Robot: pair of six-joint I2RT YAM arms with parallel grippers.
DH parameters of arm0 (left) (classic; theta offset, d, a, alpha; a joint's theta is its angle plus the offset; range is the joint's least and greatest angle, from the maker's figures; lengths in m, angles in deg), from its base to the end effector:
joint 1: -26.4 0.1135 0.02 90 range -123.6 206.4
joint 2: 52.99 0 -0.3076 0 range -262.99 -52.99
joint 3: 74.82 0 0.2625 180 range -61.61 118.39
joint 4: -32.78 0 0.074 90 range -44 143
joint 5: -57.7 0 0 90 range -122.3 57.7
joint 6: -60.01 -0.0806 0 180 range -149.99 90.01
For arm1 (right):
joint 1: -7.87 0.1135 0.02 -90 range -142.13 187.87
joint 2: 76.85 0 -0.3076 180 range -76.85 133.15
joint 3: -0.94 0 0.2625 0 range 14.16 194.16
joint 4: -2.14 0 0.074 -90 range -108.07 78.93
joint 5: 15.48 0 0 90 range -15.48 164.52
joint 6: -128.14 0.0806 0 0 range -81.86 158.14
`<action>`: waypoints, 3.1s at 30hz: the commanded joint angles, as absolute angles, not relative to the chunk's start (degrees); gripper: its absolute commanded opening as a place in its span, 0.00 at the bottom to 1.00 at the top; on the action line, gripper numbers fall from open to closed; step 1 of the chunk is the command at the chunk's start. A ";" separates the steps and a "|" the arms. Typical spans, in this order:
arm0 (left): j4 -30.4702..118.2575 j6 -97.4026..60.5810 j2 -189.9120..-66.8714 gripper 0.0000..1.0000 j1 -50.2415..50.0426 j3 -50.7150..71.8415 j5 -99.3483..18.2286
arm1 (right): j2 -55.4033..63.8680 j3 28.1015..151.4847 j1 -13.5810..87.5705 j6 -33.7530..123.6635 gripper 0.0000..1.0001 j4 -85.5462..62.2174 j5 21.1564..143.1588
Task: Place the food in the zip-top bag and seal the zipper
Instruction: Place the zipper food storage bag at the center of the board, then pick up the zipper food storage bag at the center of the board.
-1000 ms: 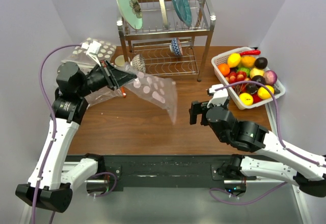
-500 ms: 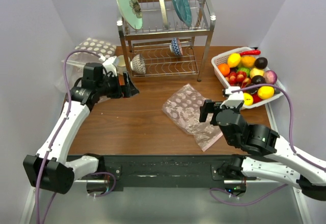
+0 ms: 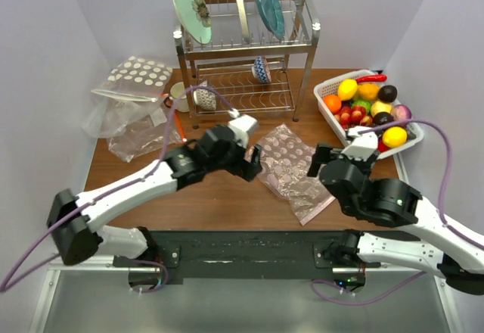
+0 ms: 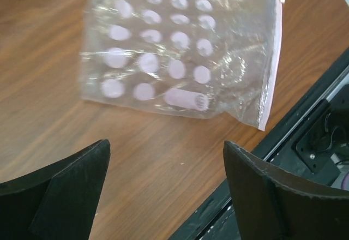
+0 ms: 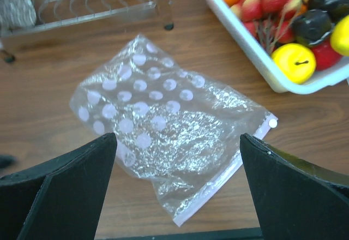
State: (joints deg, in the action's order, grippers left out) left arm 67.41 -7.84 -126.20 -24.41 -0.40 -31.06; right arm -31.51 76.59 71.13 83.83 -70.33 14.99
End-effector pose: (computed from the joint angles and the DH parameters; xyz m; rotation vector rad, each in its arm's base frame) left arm 0.2052 -0.2489 0.3284 0.5421 2.1748 -0.6977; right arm 0.1140 0.0719 0.3877 0.1822 1.9098 0.0534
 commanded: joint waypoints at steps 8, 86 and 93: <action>53.21 -10.21 -150.25 0.81 -42.41 10.28 -17.36 | -44.14 82.27 71.15 100.20 0.99 -83.58 -1.24; 59.88 -1.70 -142.12 0.00 -35.04 11.35 -20.70 | -46.26 61.01 71.15 96.49 0.84 -53.01 31.60; 57.60 0.77 -132.54 0.00 -35.04 6.07 -20.52 | -45.03 56.26 71.15 100.72 0.75 -41.23 35.40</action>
